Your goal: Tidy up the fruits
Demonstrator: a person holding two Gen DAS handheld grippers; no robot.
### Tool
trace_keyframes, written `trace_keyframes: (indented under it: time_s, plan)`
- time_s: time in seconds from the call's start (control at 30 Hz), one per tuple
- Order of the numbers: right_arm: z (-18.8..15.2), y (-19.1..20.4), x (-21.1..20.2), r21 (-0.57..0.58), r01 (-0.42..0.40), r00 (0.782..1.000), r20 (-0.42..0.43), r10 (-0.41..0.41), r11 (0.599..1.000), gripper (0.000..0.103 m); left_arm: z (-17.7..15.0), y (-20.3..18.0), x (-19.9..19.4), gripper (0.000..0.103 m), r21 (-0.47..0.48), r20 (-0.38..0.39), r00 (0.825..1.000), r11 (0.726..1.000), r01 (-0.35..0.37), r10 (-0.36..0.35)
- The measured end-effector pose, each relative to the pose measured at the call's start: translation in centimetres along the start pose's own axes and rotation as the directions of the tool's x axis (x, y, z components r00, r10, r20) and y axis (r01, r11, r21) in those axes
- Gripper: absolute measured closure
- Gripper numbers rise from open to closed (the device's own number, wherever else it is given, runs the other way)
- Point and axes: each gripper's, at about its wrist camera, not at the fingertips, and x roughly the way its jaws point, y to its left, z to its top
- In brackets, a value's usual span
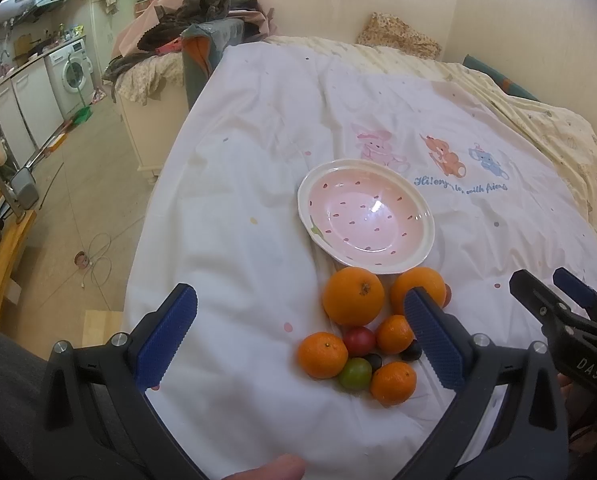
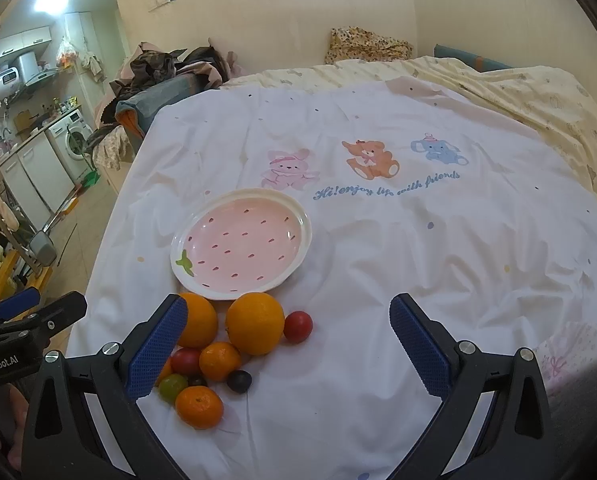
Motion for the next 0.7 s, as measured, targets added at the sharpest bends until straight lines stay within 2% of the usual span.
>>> trace_keyframes:
  time_s: [0.27, 0.37, 0.4, 0.47, 0.53, 0.63, 0.67, 0.7]
  plan:
    - [0.0, -0.3, 0.2, 0.023, -0.003, 1.0, -0.011, 0.004, 1.0, 0.0, -0.1, 0.0, 0.0, 0.001, 0.004, -0.004, 1.0, 1.0, -0.012, 0.012]
    - [0.0, -0.9, 0.4, 0.054, 0.002, 1.0, -0.028, -0.001, 0.999, 0.0, -0.1, 0.3, 0.8, 0.001, 0.013, -0.051, 0.998, 0.999, -0.047, 0.048]
    - [0.0, -1.2, 0.4, 0.064, 0.01, 0.999, -0.034, -0.007, 0.998, 0.0, 0.0, 0.4, 1.6, 0.001, 0.016, -0.101, 0.993, 0.998, -0.055, 0.057]
    - [-0.1, -1.8, 0.6, 0.087, 0.025, 0.999, -0.048, -0.02, 0.996, 0.0, 0.1, 0.4, 3.2, 0.001, 0.018, -0.184, 0.982, 0.999, -0.041, 0.043]
    - [-0.1, -2.5, 0.8, 0.111, 0.037, 0.998, -0.063, -0.03, 0.993, 0.0, 0.4, 0.0, 5.4, 0.001, 0.014, -0.288, 0.957, 1.0, -0.024, 0.027]
    - [0.0, -3.5, 1.3, 0.148, 0.058, 0.995, -0.089, -0.045, 0.987, 0.0, 0.9, -1.5, 8.0, 0.002, 0.012, -0.385, 0.923, 1.0, 0.018, -0.011]
    - [0.0, -3.9, 1.4, 0.159, 0.064, 0.994, -0.099, -0.048, 0.985, 0.0, 1.0, -2.0, 8.5, 0.004, 0.019, -0.405, 0.914, 1.0, 0.022, -0.013]
    - [0.0, -4.2, 1.5, 0.174, 0.068, 0.993, -0.109, -0.049, 0.982, 0.0, 1.2, -2.7, 9.5, 0.011, 0.03, -0.424, 0.906, 0.999, 0.023, -0.008]
